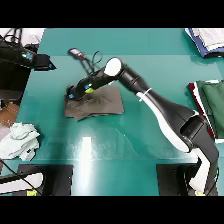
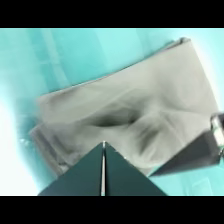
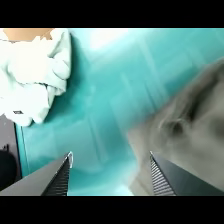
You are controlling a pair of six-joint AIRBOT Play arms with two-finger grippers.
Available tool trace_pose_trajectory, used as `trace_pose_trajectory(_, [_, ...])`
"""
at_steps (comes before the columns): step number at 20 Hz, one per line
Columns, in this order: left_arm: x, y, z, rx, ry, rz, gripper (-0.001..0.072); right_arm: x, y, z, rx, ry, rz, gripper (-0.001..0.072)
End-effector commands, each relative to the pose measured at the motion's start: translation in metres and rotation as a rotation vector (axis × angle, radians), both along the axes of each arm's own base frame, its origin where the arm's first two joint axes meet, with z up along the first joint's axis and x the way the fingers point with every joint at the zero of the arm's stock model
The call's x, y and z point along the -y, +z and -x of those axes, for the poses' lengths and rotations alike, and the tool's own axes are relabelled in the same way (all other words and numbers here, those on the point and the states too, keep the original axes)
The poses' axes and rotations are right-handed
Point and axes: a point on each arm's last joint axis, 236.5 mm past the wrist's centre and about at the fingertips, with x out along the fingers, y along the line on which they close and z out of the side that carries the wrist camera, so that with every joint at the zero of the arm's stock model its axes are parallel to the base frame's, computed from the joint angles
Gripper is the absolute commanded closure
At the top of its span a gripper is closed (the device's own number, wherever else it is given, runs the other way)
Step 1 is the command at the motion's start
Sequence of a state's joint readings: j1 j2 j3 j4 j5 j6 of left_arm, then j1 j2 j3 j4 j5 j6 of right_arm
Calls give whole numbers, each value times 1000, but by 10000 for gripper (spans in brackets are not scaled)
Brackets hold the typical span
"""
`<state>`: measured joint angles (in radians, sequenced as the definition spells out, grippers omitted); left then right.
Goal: Fold the shirts.
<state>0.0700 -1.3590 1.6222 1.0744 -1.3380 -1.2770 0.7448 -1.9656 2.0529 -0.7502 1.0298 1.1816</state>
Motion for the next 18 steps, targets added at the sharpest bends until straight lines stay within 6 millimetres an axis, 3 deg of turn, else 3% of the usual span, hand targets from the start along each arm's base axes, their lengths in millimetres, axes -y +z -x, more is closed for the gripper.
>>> trace_pose_trajectory(1, [-14,9,10,4,15,-26,685,2,-10,0,64,-23,23,140])
trace_pose_trajectory(3, [-13,7,12,-6,10,-28,685,47,-15,-9,3,-49,92,140])
trace_pose_trajectory(6, [-12,5,16,-24,1,-26,685,131,-30,-30,-120,-144,170,141])
trace_pose_trajectory(8, [-11,-7,23,-70,-10,-24,683,184,-45,-43,-200,-253,197,141])
trace_pose_trajectory(9, [-10,-19,26,-95,-20,-25,577,207,-53,-48,-233,-303,205,141])
trace_pose_trajectory(10, [-10,-32,28,-118,-16,-18,269,226,-59,-49,-267,-342,207,141])
trace_pose_trajectory(11, [-7,-45,28,-137,-5,2,130,239,-66,-48,-290,-366,214,141])
trace_pose_trajectory(14, [3,-95,27,-209,29,78,129,260,-83,-38,-344,-405,235,141])
trace_pose_trajectory(16, [15,-125,26,-288,9,143,129,261,-90,-29,-363,-399,247,141])
trace_pose_trajectory(18, [27,-144,20,-340,14,220,131,258,-93,-21,-371,-386,254,141])
